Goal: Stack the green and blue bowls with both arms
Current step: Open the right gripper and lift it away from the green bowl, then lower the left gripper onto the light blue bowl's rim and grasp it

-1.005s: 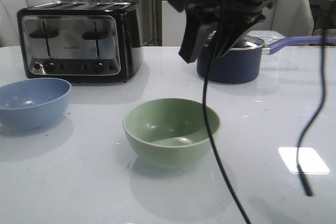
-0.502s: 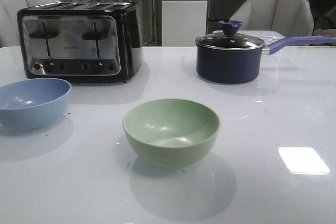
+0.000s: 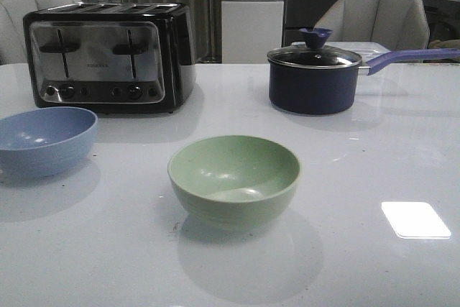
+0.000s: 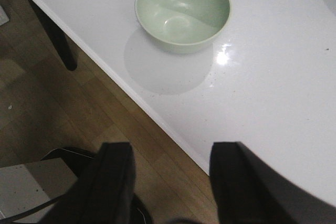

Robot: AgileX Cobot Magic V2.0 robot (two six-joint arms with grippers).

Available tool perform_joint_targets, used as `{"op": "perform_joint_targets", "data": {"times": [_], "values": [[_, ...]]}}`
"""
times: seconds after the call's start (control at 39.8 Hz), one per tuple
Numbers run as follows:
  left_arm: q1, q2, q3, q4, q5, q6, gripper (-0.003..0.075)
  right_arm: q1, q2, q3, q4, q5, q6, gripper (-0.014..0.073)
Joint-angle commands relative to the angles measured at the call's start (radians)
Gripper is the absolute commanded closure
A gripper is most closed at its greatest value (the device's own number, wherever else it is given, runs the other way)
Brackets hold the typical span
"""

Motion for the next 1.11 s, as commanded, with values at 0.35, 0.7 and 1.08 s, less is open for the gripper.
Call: {"op": "perform_joint_targets", "data": {"times": [0.35, 0.7, 1.08], "values": [[-0.009, 0.139, -0.15, 0.016, 0.041, -0.001, 0.0119, 0.0, -0.001, -0.026, 0.002, -0.055, -0.009, 0.0147], [-0.009, 0.452, -0.34, -0.01, 0.042, 0.001, 0.0119, 0.0, -0.001, -0.026, 0.002, -0.055, -0.009, 0.0147], [-0.009, 0.816, -0.502, -0.001, 0.009, 0.001, 0.0119, 0.0, -0.001, -0.026, 0.002, -0.055, -0.009, 0.0147]]}}
